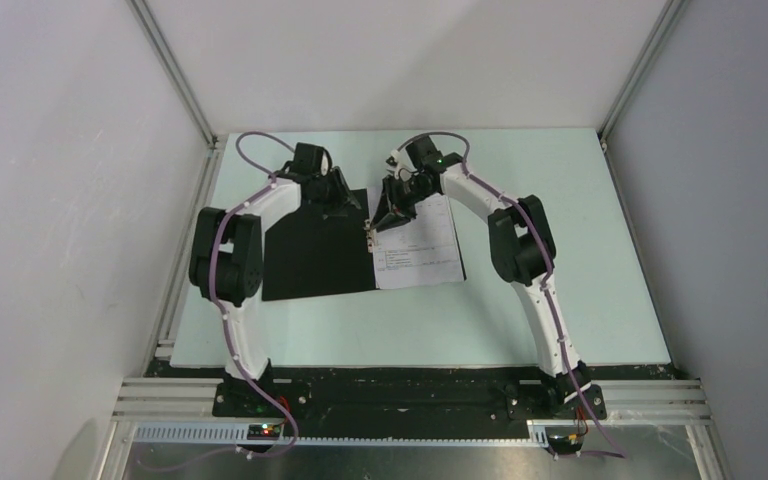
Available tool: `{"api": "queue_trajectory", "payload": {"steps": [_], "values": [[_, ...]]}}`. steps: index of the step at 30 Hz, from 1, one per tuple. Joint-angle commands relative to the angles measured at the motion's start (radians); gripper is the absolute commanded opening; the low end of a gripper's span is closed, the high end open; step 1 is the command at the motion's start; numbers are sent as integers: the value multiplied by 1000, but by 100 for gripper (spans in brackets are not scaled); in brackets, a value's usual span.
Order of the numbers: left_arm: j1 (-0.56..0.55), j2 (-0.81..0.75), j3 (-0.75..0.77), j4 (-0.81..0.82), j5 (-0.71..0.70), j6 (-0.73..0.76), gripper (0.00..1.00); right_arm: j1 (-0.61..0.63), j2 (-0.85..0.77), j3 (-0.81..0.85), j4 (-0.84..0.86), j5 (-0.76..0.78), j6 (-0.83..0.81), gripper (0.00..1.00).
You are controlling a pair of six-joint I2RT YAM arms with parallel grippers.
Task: Put the files into the folder
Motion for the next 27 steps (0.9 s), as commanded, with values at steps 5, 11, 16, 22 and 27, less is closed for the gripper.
{"api": "queue_trajectory", "payload": {"steps": [5,11,16,22,27], "values": [[-34,106,113,-37,-38,3,43,1,-15,31,41,-19,40,30],[-57,141,129,-51,-33,8,39,2,0,37,48,-14,51,31],[-63,161,122,-56,-29,0,34,4,6,37,46,-10,50,31],[-63,172,98,-58,-57,-29,28,16,24,44,45,0,52,31],[-63,190,86,-58,-57,-38,26,28,55,55,47,26,96,33]]}}
